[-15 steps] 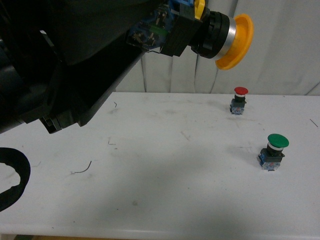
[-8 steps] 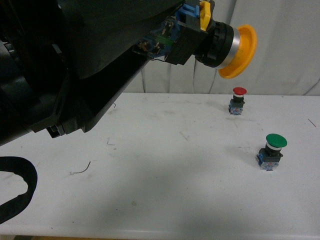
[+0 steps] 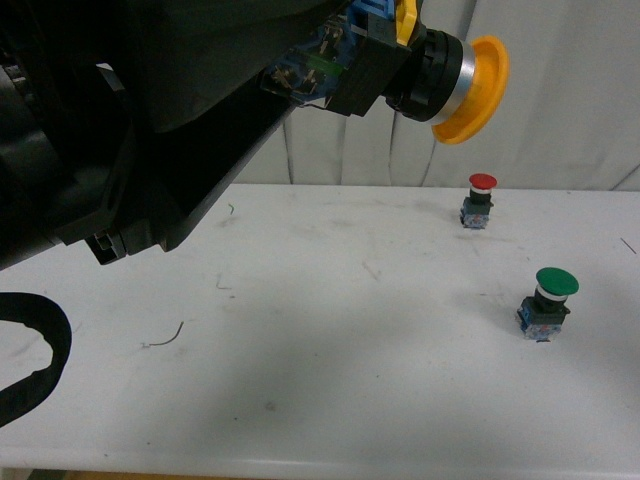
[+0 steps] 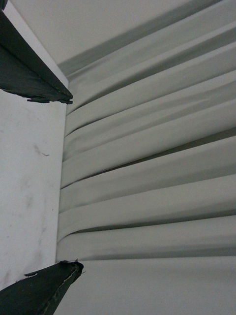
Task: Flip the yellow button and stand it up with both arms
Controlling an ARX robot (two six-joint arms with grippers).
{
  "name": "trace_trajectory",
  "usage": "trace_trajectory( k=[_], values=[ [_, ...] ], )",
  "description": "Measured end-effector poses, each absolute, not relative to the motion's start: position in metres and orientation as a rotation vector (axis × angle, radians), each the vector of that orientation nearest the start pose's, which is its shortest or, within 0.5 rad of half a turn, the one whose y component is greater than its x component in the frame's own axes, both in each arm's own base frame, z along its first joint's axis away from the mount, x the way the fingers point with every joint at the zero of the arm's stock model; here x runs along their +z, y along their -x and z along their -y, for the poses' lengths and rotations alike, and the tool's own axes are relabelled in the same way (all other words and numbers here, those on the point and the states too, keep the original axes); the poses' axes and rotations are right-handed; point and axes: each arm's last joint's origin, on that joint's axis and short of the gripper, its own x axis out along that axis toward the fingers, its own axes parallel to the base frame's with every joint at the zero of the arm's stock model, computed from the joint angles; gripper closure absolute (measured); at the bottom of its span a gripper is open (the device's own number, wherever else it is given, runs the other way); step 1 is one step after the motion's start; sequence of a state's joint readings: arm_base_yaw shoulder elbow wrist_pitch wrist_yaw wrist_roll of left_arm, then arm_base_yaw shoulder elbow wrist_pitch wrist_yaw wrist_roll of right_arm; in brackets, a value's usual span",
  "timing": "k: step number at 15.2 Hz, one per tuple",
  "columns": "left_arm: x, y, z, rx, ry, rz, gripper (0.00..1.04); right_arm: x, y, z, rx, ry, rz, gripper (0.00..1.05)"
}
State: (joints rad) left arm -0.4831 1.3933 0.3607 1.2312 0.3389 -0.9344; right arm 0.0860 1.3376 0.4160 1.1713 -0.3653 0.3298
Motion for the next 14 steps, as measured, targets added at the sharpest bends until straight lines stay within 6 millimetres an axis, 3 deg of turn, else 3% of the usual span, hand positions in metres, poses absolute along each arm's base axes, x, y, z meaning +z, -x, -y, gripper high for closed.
trace_trajectory(
  k=[3,5,6,7,10,14],
  values=[
    [0.203,-0.212,0.12,-0.853,0.89,-0.189,0.69,0.223,-0.249,-0.038,0.668,-0.423,0.154,0.06],
    [0.203,-0.212,0.12,-0.855,0.89,-0.189,0.69,0.176,-0.247,-0.052,0.769,-0.734,-0.197,0.06],
    [0.203,-0.212,0.12,-0.858,0.889,-0.191,0.69,0.154,-0.244,-0.059,0.742,-0.879,-0.356,0.06],
    [0.203,-0.213,0.119,-0.856,0.888,-0.192,0.69,0.142,-0.244,-0.066,0.689,-1.133,-0.508,0.06],
    [0.203,-0.213,0.118,-0.854,0.887,-0.19,0.69,0.15,-0.25,-0.068,0.64,-1.335,-0.539,0.06],
    [0.204,-0.213,0.119,-0.857,0.881,-0.188,0.69,0.172,-0.253,-0.079,0.73,-1.346,-0.501,0.06]
  ],
)
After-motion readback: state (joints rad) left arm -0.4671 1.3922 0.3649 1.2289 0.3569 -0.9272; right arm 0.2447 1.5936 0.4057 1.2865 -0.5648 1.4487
